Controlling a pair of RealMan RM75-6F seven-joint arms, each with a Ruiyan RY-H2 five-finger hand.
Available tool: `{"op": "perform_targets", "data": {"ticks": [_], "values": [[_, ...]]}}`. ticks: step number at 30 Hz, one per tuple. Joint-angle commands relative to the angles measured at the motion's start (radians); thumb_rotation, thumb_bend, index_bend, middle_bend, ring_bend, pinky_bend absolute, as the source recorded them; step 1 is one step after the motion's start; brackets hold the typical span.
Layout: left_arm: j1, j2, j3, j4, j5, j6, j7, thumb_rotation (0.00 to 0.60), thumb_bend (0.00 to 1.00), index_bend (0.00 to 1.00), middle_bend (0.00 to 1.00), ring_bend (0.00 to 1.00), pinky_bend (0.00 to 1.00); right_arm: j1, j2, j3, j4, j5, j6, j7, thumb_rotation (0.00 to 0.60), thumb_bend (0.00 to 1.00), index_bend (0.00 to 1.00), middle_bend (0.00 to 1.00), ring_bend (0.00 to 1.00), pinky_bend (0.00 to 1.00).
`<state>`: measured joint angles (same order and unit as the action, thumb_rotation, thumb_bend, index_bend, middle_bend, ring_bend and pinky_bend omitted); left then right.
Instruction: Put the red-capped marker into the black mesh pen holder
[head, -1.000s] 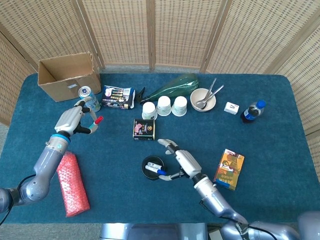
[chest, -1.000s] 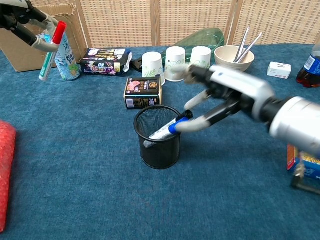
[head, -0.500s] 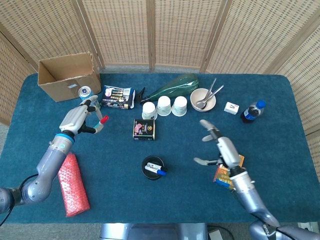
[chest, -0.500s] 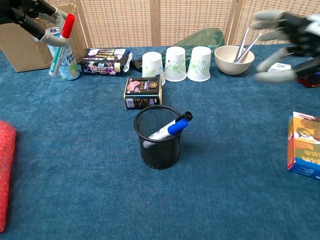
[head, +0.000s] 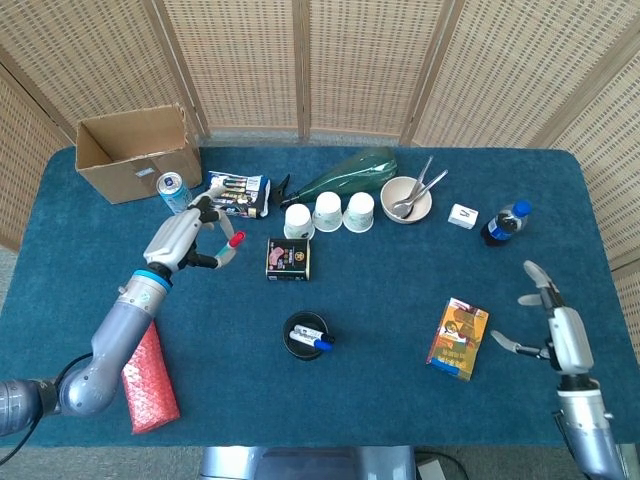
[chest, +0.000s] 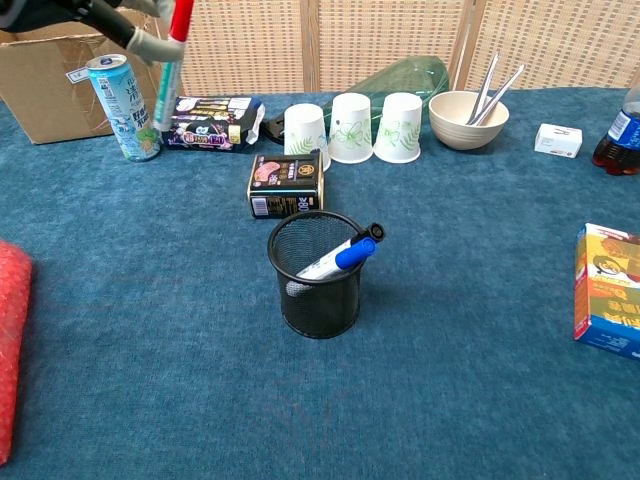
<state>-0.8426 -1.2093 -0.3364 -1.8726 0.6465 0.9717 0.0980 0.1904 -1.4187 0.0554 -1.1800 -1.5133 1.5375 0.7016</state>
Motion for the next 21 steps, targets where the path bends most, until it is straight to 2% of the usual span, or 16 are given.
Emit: {"op": "perform_targets", "data": {"ticks": [1,6,21], "values": [[0.004,-0.026,-0.015,-0.019,0.016,-0.003,-0.042,0.6,0.38,0.6,0.05,0.03,0.32,-0.015,0.004,-0.005,0.022,-0.003,0.007,0.011,0.6,0.0,0.01,0.1,0.13,0.39],[0.018,-0.087,-0.032,-0.011,0.099,-0.042,-0.157,0.6,0.38,0.6,0.05,0.03,0.32,-0.022,0.011,-0.003,0.028,-0.009,0.006,0.022,0.6,0.0,0.01,0.1,0.13,0.39],[-0.007,-0.266,-0.021,0.003,0.168,-0.011,-0.196,0.6,0.38,0.61,0.03,0.0,0.32,-0.026,0.005,0.015,0.041,-0.007,-0.012,0.032,0.6,0.0,0.01,0.1,0.13,0.39]]}}
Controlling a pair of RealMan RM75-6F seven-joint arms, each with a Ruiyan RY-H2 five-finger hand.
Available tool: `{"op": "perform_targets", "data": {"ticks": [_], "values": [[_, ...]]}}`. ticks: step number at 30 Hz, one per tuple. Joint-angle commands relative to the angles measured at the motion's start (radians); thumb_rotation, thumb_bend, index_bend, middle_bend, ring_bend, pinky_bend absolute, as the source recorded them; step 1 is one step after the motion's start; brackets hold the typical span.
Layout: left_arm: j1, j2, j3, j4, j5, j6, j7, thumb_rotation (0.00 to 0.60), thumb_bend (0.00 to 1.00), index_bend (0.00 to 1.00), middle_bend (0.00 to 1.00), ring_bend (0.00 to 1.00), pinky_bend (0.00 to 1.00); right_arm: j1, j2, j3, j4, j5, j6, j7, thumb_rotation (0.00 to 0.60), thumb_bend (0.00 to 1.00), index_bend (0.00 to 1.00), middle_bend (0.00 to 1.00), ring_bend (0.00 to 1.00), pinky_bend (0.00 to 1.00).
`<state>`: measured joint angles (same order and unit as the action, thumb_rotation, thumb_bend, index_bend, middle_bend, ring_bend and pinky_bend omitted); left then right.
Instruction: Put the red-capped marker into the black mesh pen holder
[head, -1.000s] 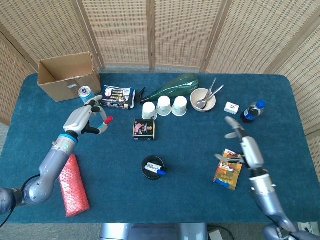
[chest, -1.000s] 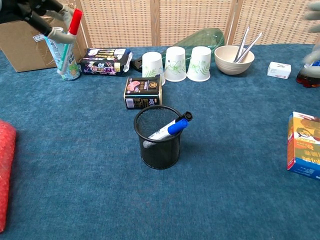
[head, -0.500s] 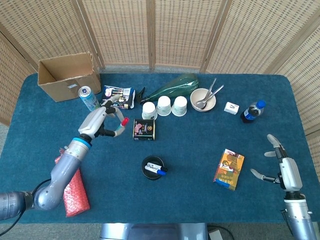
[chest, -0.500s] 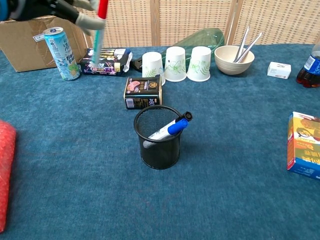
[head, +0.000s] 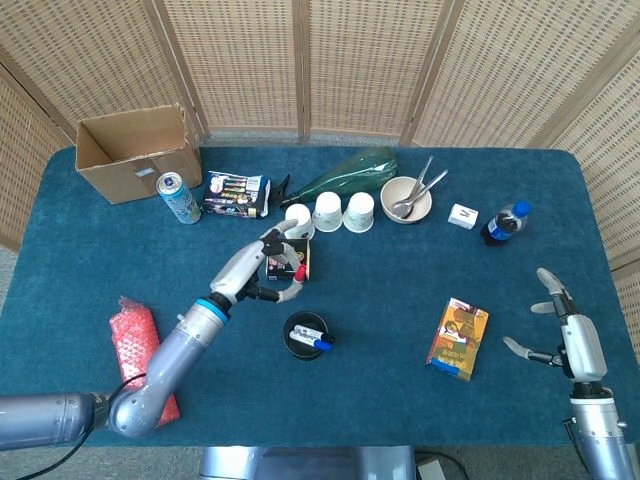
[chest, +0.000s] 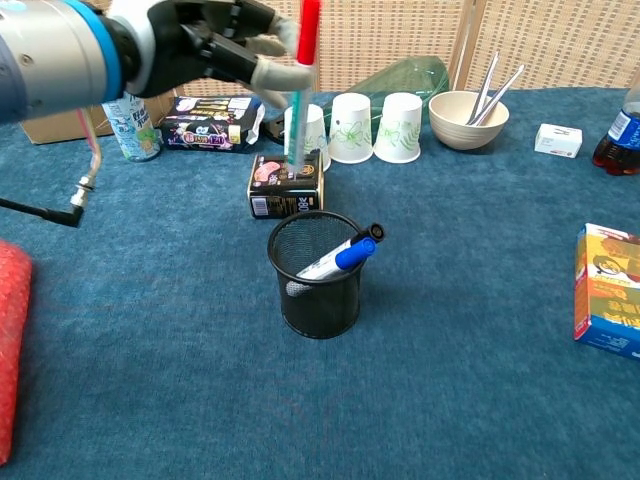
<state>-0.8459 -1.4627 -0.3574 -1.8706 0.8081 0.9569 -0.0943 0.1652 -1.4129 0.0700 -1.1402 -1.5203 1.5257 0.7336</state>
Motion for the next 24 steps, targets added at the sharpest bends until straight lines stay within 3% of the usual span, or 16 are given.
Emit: {"op": "perform_targets", "data": {"ticks": [1,24], "values": [[-0.004,-0.017,0.0,0.0,0.008,0.005,-0.004,0.6,0.38,0.61,0.03,0.0,0.32,-0.001,-0.001,0.002,0.002,0.0,0.0,0.0,0.6,0.0,0.01,0.1,0.13,0.39],[-0.028,-0.128,0.049,-0.007,0.015,0.021,0.071,0.6,0.38,0.61,0.03,0.0,0.31,-0.011,0.003,0.032,0.004,0.015,-0.004,0.027,0.6,0.0,0.01,0.1,0.13,0.39]]}}
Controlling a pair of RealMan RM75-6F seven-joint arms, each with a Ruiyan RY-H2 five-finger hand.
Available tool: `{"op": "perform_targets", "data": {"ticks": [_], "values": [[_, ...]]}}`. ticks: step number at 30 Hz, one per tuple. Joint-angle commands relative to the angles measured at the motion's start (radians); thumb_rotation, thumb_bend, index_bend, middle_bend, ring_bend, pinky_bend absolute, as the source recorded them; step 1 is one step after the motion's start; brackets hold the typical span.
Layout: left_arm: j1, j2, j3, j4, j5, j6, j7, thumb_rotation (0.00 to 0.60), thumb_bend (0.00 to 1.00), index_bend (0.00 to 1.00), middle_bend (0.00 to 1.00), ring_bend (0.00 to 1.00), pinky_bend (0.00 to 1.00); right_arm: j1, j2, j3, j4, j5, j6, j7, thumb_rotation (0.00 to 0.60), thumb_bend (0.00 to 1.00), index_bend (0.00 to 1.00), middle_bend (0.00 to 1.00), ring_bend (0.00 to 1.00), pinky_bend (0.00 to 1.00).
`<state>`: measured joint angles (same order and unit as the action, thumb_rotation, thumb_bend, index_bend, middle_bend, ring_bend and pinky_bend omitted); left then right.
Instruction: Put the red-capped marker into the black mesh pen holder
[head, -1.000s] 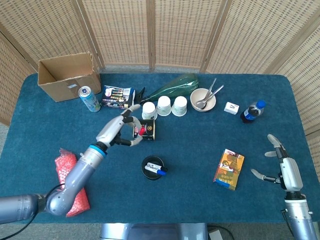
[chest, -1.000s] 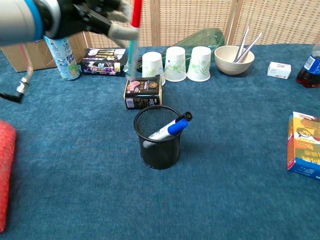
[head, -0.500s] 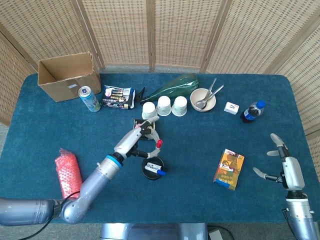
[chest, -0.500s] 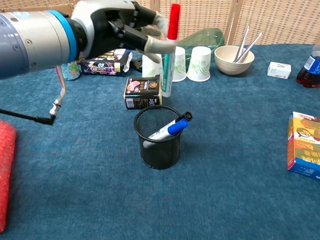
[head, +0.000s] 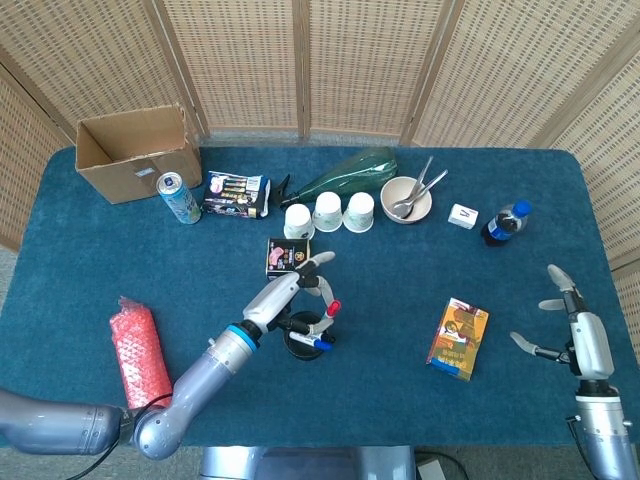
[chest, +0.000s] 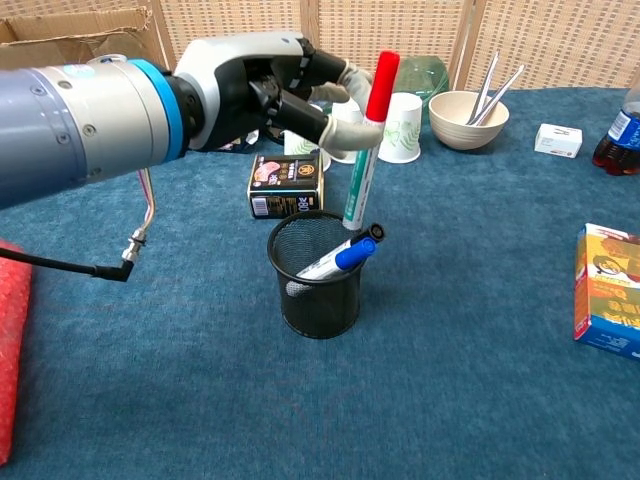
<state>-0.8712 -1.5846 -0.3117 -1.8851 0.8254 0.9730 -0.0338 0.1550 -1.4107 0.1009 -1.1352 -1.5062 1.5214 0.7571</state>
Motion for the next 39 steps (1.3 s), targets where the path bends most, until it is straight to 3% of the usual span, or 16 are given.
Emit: {"op": "perform_targets", "data": {"ticks": [1,12,18,26,32,39], "values": [[-0.004,-0.008,0.005,0.01,-0.003,0.007,0.016,0.6,0.38,0.6,0.02,0.0,0.31,-0.001,0.001,0.002,-0.001,0.001,-0.001,0.004,0.6,0.0,0.01,0.1,0.13,0.39],[-0.012,-0.015,0.046,0.036,-0.036,0.016,0.115,0.6,0.38,0.53,0.0,0.0,0.27,-0.002,0.0,0.011,0.001,0.005,-0.004,0.014,0.6,0.0,0.01,0.1,0.13,0.39],[-0.01,-0.009,0.054,0.043,-0.041,-0.005,0.119,0.6,0.38,0.42,0.0,0.0,0.23,-0.002,0.0,0.013,0.001,0.005,-0.007,0.014,0.6,0.0,0.01,0.1,0.13,0.39],[0.005,0.003,0.056,0.048,-0.007,-0.016,0.1,0.6,0.38,0.2,0.0,0.0,0.13,-0.003,-0.001,0.015,0.003,0.002,-0.006,0.012,0.6,0.0,0.01,0.1,0.13,0.39],[0.031,0.018,0.052,0.042,0.037,0.002,0.075,0.6,0.38,0.18,0.0,0.0,0.13,-0.003,-0.002,0.013,0.003,-0.002,-0.007,0.008,0.6,0.0,0.01,0.1,0.13,0.39],[0.082,0.098,0.067,0.006,0.112,0.034,0.06,0.6,0.38,0.19,0.0,0.0,0.13,-0.003,0.0,0.013,0.0,-0.006,-0.005,0.003,0.6,0.0,0.01,0.1,0.13,0.39]]}}
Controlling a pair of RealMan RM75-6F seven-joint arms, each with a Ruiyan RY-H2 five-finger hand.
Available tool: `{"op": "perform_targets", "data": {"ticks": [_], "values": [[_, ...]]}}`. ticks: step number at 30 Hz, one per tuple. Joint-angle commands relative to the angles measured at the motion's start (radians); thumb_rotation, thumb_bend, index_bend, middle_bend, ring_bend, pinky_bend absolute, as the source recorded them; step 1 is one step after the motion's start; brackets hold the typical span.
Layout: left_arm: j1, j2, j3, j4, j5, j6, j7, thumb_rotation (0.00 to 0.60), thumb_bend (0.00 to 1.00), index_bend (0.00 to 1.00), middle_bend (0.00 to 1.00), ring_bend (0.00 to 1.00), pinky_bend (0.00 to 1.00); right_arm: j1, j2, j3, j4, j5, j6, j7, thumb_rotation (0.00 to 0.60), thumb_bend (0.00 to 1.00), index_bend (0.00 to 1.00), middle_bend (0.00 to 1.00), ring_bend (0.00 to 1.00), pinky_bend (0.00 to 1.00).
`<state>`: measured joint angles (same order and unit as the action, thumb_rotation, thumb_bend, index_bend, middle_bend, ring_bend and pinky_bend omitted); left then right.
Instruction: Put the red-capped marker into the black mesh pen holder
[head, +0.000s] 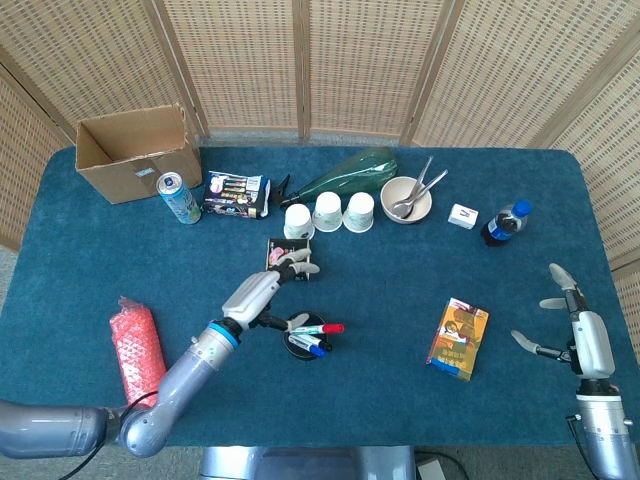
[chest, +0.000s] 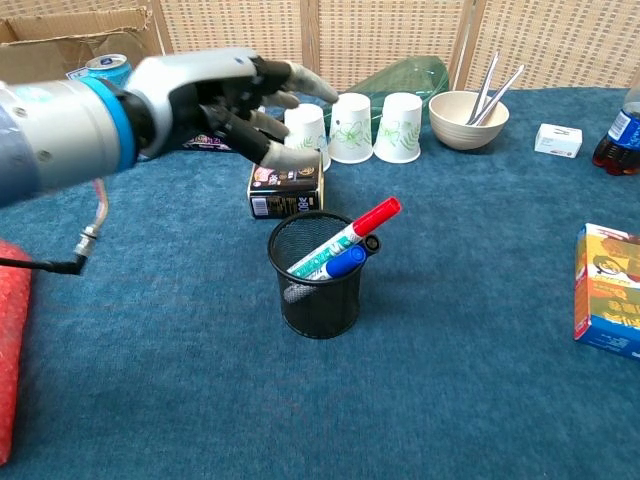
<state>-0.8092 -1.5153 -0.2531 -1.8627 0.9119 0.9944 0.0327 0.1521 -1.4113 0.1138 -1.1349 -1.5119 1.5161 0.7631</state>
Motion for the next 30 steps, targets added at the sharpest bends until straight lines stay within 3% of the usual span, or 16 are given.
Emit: {"op": "perform_targets", "data": {"ticks": [1,9,14,22,30], "values": [[0.029,0.046,0.016,-0.022,0.04,0.019,-0.002,0.6,0.38,0.19,0.0,0.0,0.13,0.0,0.001,-0.001,-0.002,-0.001,0.0,-0.006,0.6,0.0,0.01,0.1,0.13,0.39],[0.153,0.251,0.136,-0.059,0.188,0.137,0.101,0.6,0.38,0.21,0.0,0.0,0.09,-0.001,0.033,-0.012,-0.035,0.002,-0.025,-0.092,0.6,0.0,0.02,0.1,0.13,0.39],[0.267,0.363,0.224,-0.047,0.308,0.263,0.144,0.6,0.38,0.22,0.0,0.0,0.09,0.0,0.089,-0.024,-0.097,0.009,-0.055,-0.273,0.6,0.0,0.04,0.1,0.1,0.37],[0.437,0.441,0.323,0.026,0.425,0.413,0.108,0.6,0.38,0.24,0.0,0.0,0.08,-0.009,0.144,-0.021,-0.182,0.023,-0.047,-0.52,0.6,0.0,0.07,0.1,0.07,0.29],[0.571,0.406,0.358,0.148,0.458,0.514,0.074,0.6,0.38,0.25,0.0,0.0,0.07,-0.016,0.167,-0.036,-0.229,0.009,-0.045,-0.592,0.6,0.0,0.08,0.09,0.02,0.22]]}}
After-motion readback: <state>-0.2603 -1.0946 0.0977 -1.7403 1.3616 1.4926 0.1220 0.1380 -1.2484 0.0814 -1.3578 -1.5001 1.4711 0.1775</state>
